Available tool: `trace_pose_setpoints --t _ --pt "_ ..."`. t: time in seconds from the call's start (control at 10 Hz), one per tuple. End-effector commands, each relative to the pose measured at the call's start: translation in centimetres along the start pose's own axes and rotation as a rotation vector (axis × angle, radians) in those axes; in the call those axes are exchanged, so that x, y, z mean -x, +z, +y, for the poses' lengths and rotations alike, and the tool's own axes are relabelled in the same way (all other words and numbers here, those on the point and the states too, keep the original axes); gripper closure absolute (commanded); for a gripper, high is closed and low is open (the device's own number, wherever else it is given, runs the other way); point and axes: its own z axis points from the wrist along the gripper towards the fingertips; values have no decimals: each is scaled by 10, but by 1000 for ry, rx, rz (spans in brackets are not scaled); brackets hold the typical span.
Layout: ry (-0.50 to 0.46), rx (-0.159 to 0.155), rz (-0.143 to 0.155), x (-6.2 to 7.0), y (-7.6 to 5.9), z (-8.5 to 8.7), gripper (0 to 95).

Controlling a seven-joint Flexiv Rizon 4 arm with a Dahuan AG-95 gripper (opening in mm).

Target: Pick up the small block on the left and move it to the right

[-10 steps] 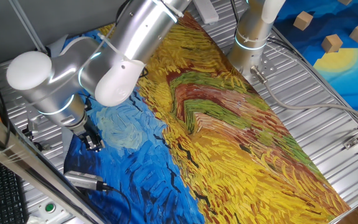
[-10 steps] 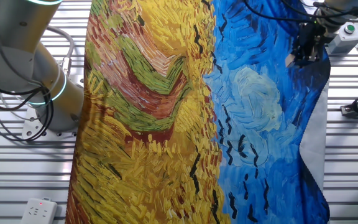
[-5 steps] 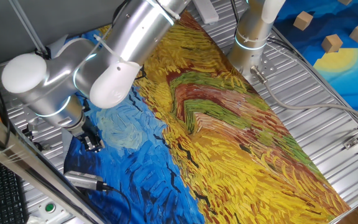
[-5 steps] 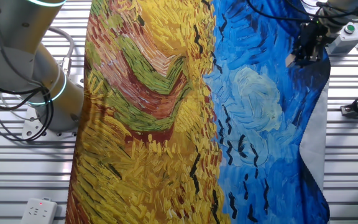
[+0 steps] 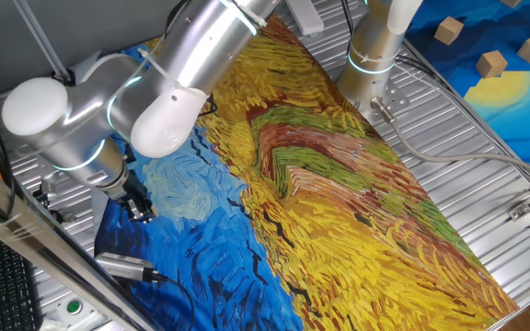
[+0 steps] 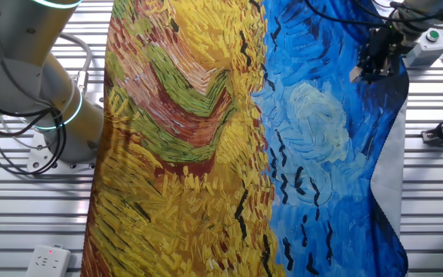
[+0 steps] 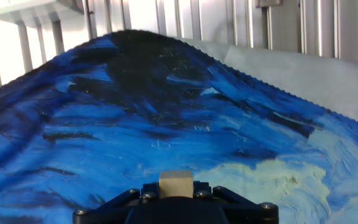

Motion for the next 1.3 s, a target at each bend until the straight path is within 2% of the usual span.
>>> trace_pose_setpoints --t 0.1,0.6,1.0,1.3 --pt "22 -1 -16 -21 2 8 950" --pt "36 1 -29 -54 -1 19 950" --pt "50 -2 -63 -81 12 28 950" --pt "51 -3 -69 -94 16 30 950"
